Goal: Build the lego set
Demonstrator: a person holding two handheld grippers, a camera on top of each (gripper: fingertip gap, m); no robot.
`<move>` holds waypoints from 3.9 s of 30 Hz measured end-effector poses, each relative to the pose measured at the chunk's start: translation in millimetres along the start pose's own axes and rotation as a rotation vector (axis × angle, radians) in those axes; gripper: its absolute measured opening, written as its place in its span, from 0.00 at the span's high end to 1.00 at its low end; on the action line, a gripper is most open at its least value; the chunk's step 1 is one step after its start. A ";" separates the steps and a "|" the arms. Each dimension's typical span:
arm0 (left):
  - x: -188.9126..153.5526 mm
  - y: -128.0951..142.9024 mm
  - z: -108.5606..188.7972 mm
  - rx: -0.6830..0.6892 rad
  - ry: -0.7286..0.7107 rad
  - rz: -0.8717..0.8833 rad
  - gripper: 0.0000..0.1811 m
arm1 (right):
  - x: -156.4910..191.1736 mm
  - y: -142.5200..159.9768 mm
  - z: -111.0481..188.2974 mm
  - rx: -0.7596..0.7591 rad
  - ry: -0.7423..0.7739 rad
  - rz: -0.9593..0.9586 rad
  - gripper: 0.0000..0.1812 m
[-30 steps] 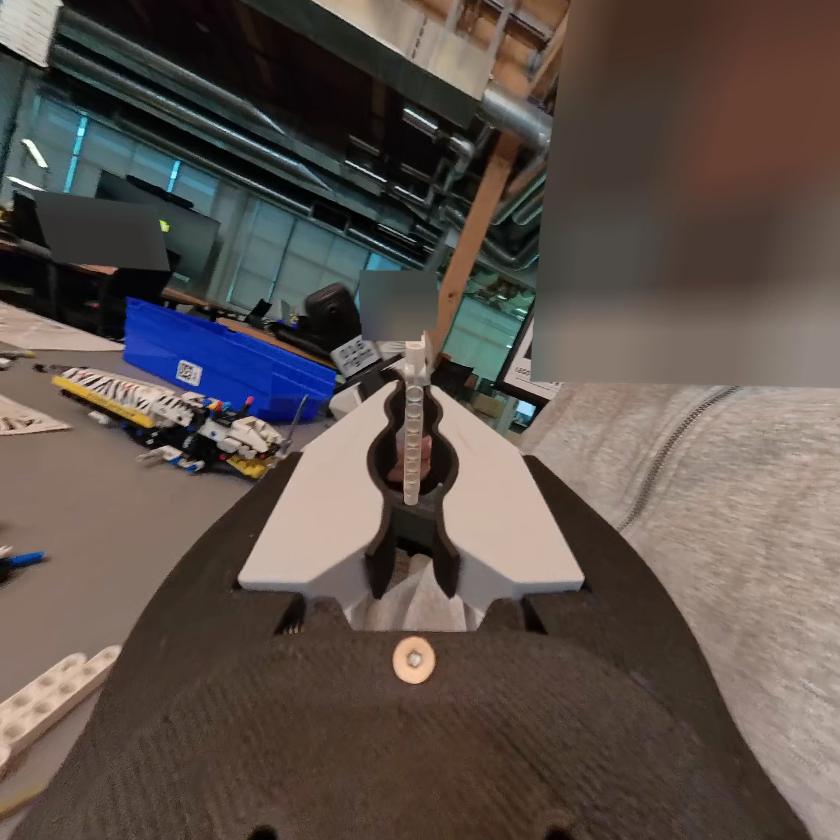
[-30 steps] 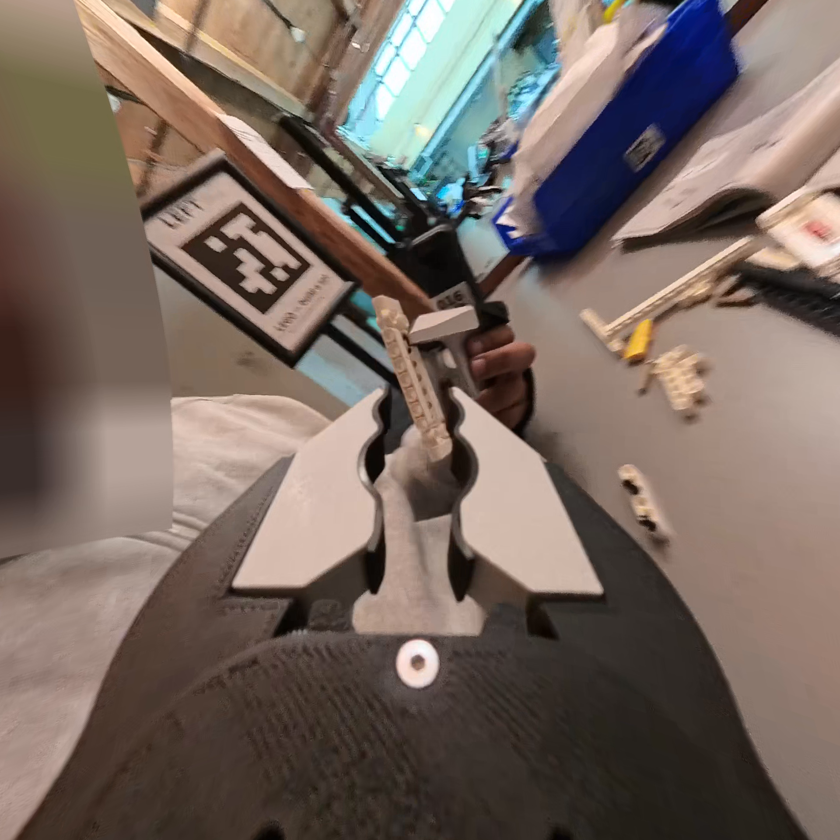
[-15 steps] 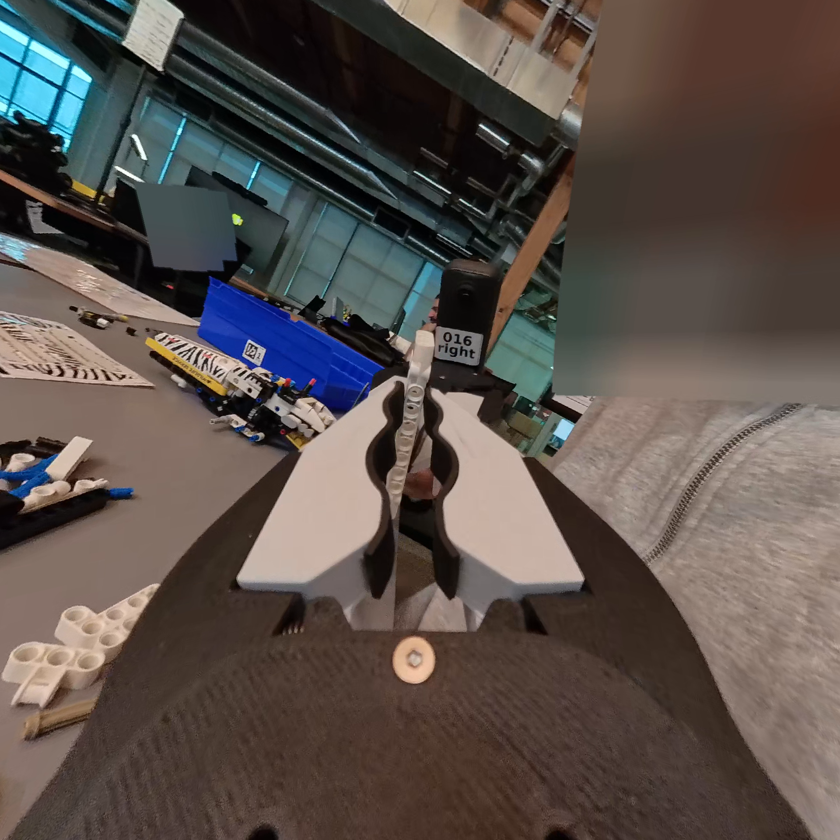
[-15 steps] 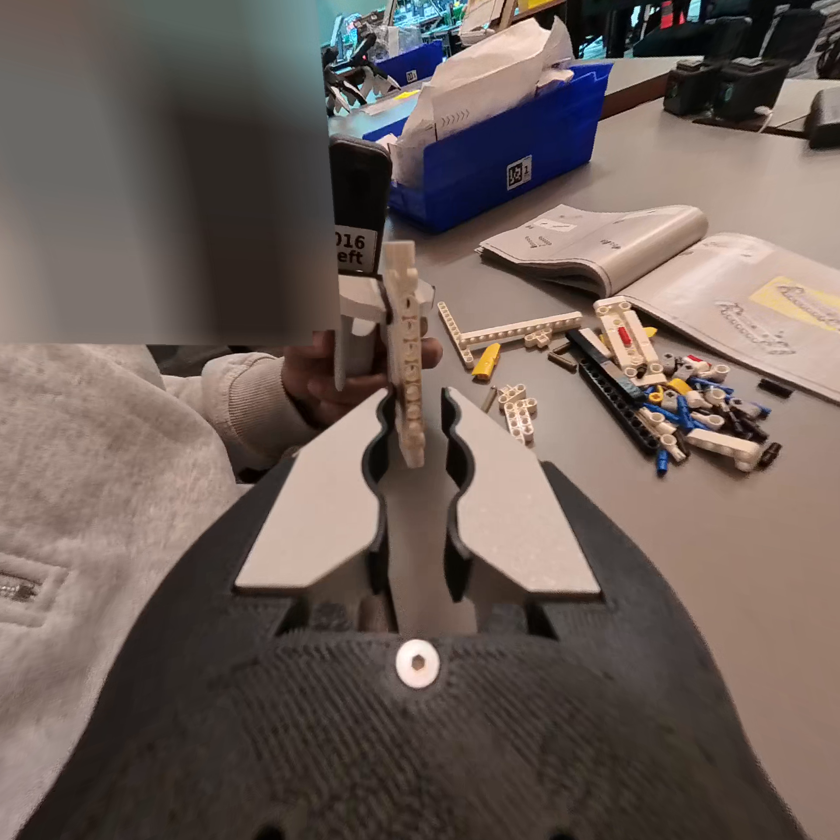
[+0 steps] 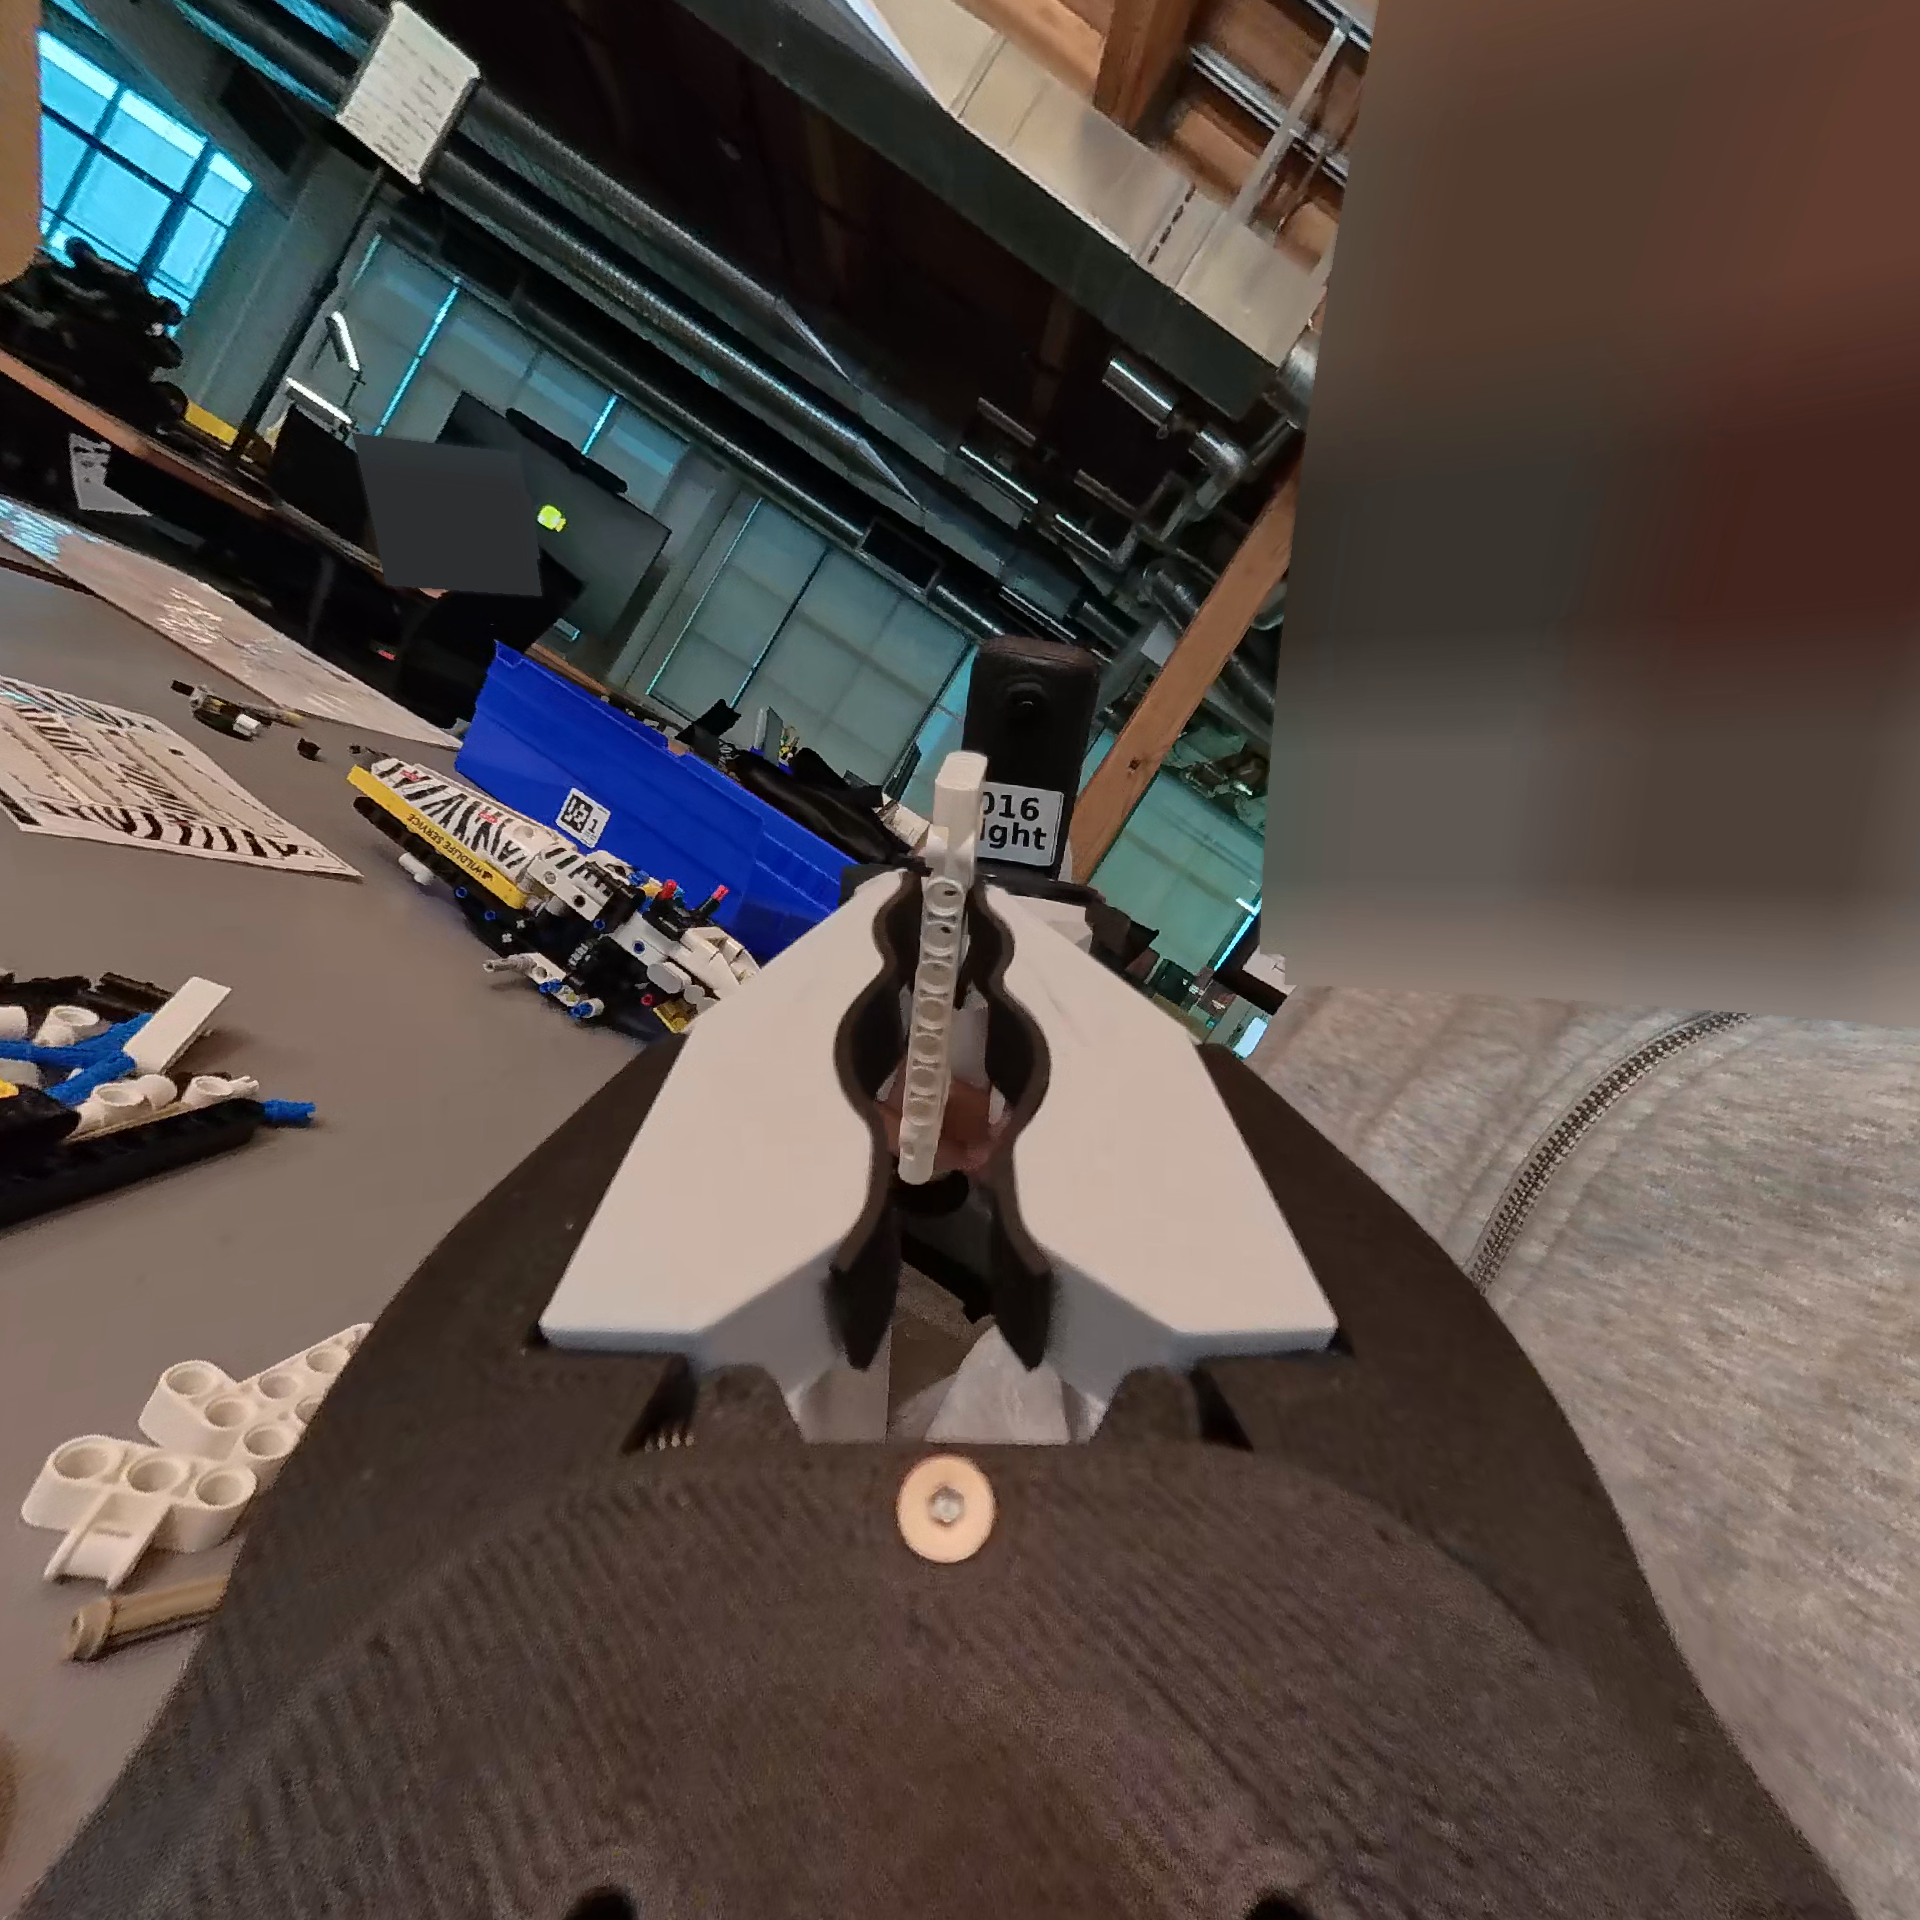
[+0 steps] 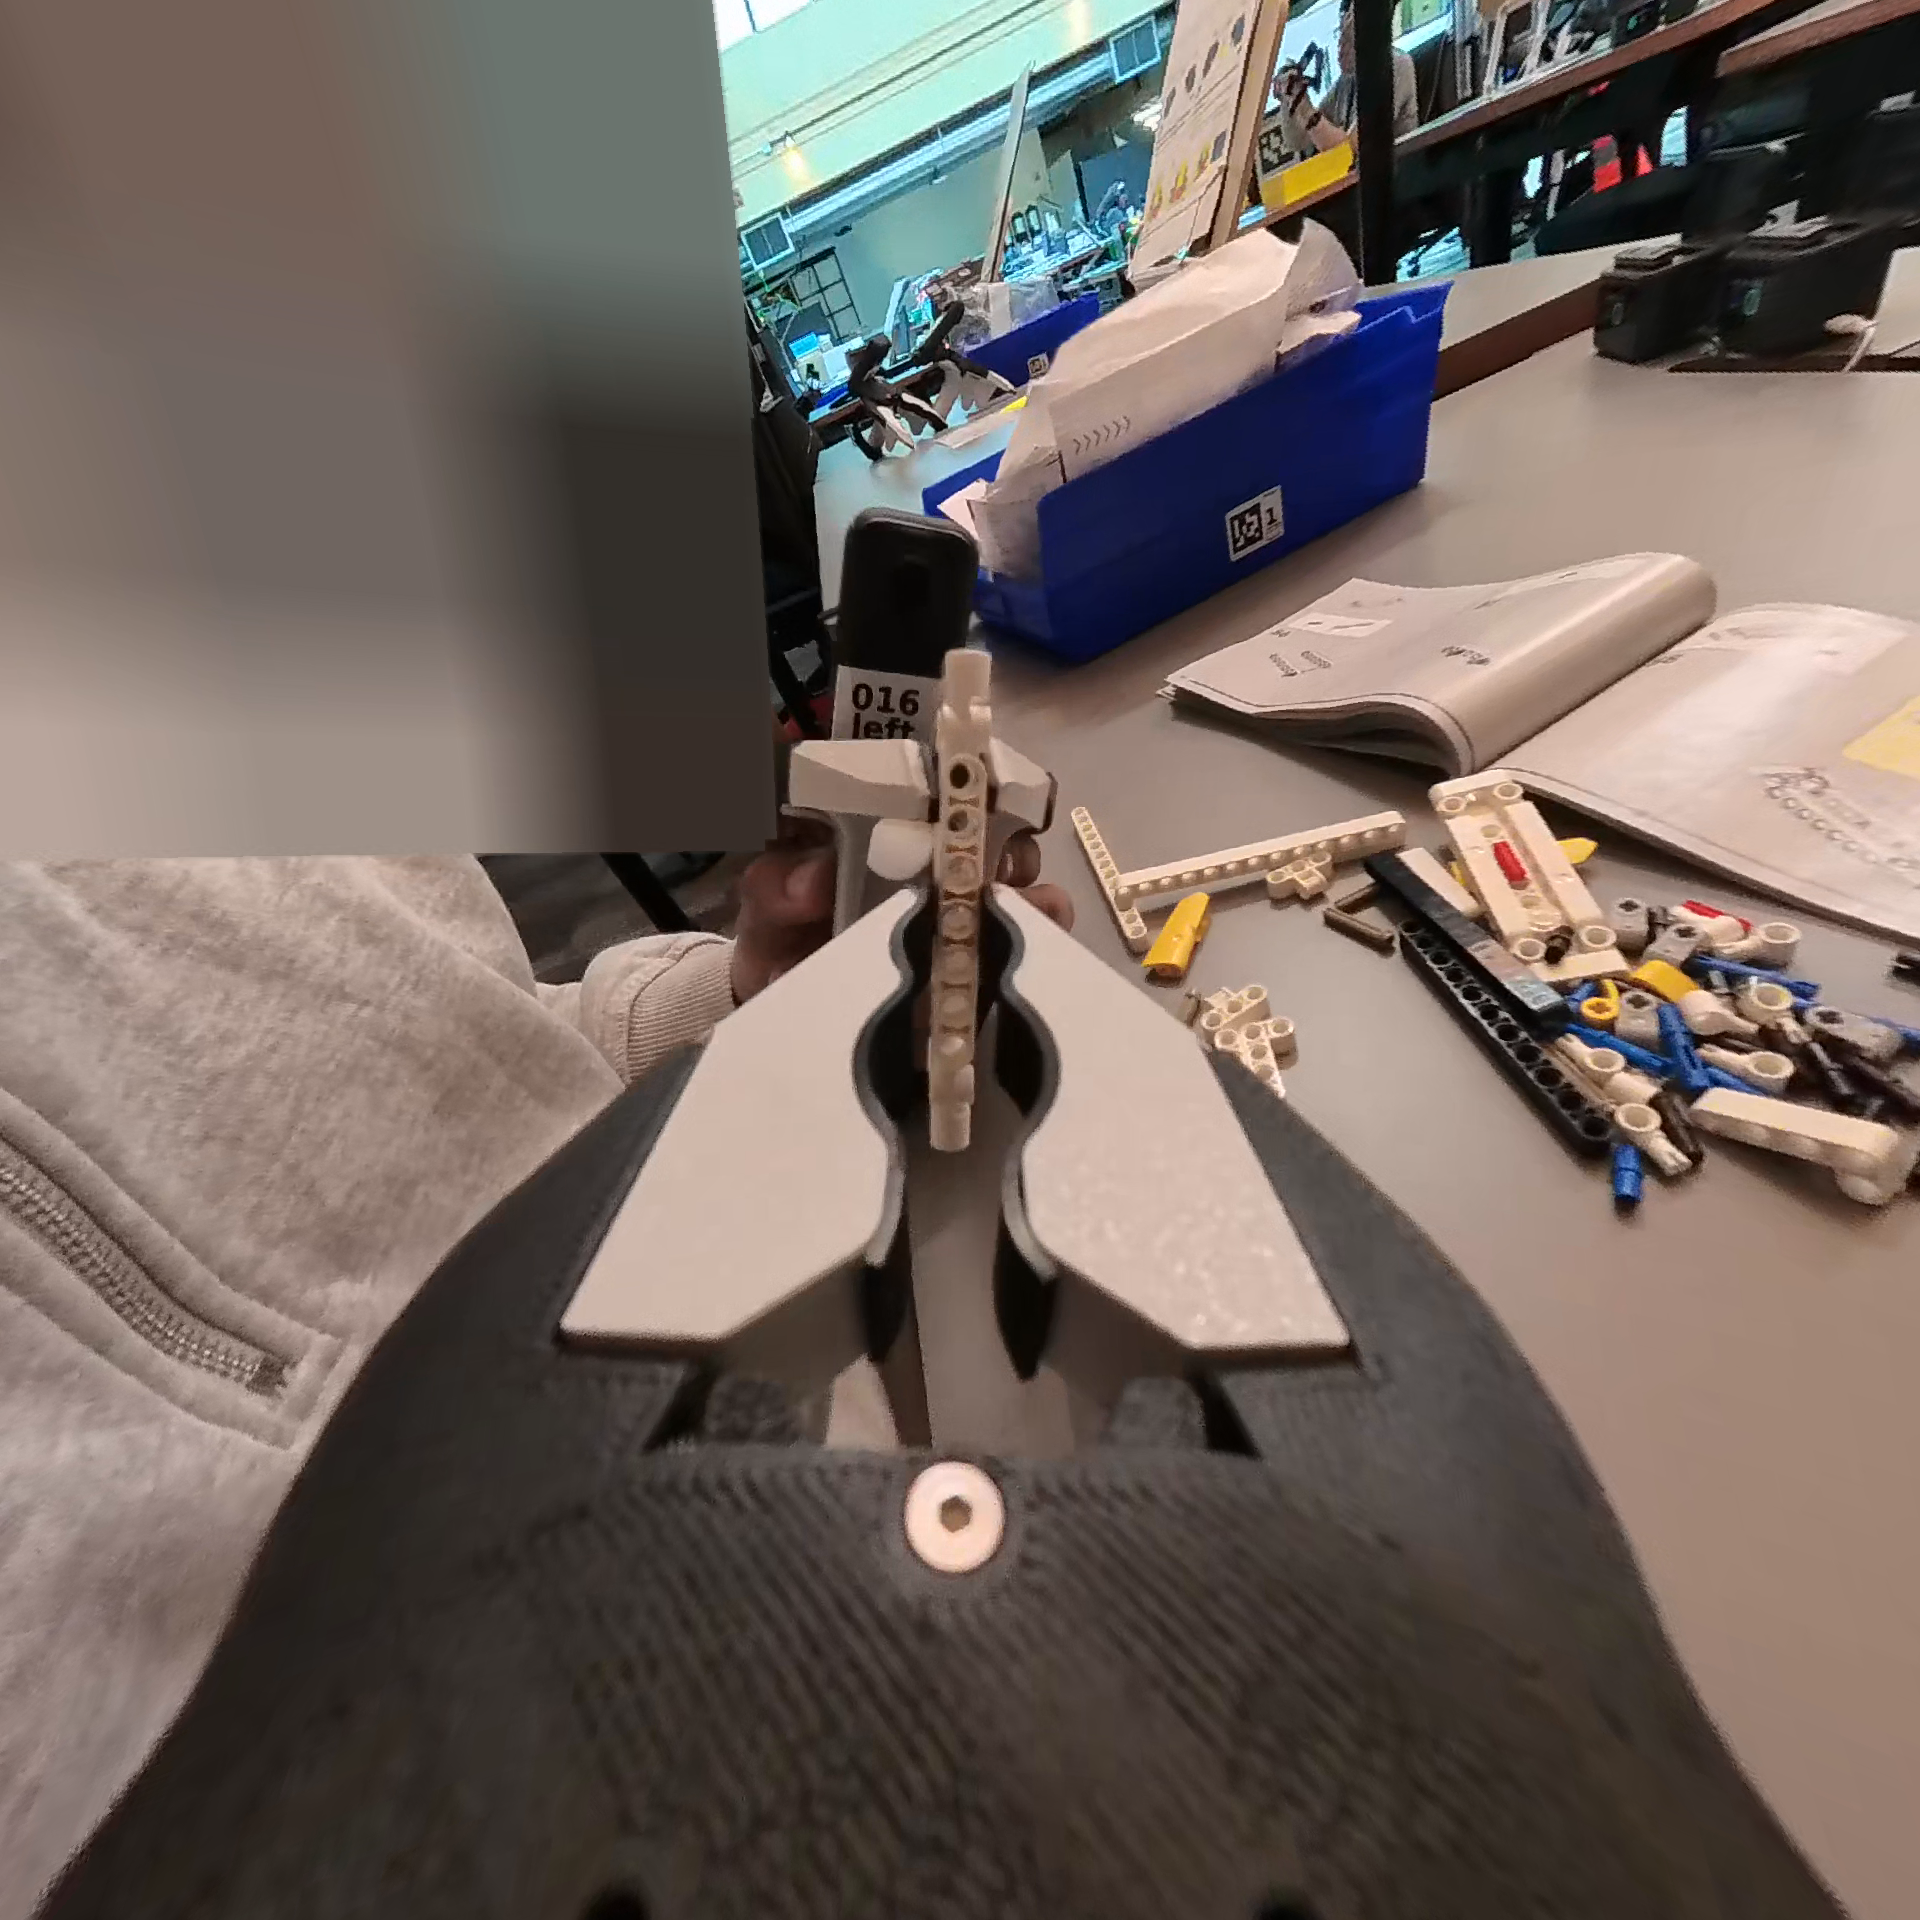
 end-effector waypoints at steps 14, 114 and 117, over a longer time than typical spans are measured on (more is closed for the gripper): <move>0.5 2.6 -3.3 0.008 -0.039 -0.005 0.83 | -4.3 -6.8 14.6 -0.102 0.000 -0.123 0.98; 17.0 5.7 -9.1 0.072 -0.148 0.118 0.87 | 32.0 10.3 -5.0 0.447 0.793 1.105 0.97; 17.2 5.7 -9.0 0.071 -0.148 0.120 0.87 | 31.9 10.3 -5.0 0.447 0.793 1.106 0.97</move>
Point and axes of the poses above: each gripper's, where its closed fingertips meet, z back along the fingers, y out of its underside, x = y × z across the jaws, the point moved 10 cm from there along z, back along the fingers, and after that the axes turned 4 degrees about x, right-handed, at the moved point
